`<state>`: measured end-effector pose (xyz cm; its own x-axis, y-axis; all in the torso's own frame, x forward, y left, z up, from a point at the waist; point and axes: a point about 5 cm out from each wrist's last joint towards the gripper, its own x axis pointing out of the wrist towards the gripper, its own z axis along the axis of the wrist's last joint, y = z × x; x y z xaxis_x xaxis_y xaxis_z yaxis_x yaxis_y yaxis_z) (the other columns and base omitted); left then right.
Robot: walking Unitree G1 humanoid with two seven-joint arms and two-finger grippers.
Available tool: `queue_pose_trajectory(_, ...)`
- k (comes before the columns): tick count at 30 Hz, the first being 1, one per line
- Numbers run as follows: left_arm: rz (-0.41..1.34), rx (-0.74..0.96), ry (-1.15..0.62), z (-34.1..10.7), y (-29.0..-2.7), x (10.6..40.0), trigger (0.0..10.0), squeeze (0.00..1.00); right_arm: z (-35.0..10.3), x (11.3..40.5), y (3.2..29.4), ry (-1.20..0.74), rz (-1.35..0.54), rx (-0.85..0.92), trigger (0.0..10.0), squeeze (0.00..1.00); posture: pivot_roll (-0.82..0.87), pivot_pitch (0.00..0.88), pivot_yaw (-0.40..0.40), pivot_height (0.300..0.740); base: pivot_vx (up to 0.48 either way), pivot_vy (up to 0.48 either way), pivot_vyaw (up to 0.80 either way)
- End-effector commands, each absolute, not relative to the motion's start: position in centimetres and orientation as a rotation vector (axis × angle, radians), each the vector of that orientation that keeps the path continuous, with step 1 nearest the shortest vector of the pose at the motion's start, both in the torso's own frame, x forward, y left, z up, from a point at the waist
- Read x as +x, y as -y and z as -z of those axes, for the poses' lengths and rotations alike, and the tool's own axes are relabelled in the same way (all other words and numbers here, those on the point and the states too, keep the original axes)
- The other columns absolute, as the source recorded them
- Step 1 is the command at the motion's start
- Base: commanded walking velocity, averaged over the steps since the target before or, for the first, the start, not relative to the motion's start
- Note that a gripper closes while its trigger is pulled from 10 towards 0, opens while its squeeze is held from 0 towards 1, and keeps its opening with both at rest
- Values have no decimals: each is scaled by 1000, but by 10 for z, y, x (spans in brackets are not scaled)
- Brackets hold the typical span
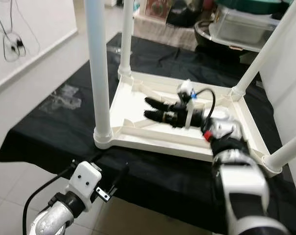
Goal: Building children table
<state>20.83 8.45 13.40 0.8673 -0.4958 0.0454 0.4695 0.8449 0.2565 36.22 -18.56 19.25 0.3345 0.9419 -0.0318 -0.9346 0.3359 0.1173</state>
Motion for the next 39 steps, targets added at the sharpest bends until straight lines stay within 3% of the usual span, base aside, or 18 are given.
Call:
queue_pose_trajectory(1, 521, 240, 98, -130, -86, 208, 10000, 0, -199, 360, 185, -73, -1251, 76, 10000, 0, 64, 55, -95, 740, 0, 0, 0)
queue_pose_trajectory(10, 519, 236, 81, -125, -90, 210, 10000, 0, -200, 360, 153, 9, -1243, 73, 10000, 0, 75, 30, -86, 740, 0, 0, 0)
queue_pose_trajectory(25, 511, 235, 72, -119, -93, 215, 10000, 0, -232, 342, 128, 154, -1311, 150, 10000, 0, 76, 22, -82, 740, 0, 0, 0)
queue_pose_trajectory(39, 513, 236, 79, -118, -93, 215, 10000, 0, -245, 355, 105, 175, -1158, 129, 10000, 0, 77, 15, -88, 740, 0, 0, 0)
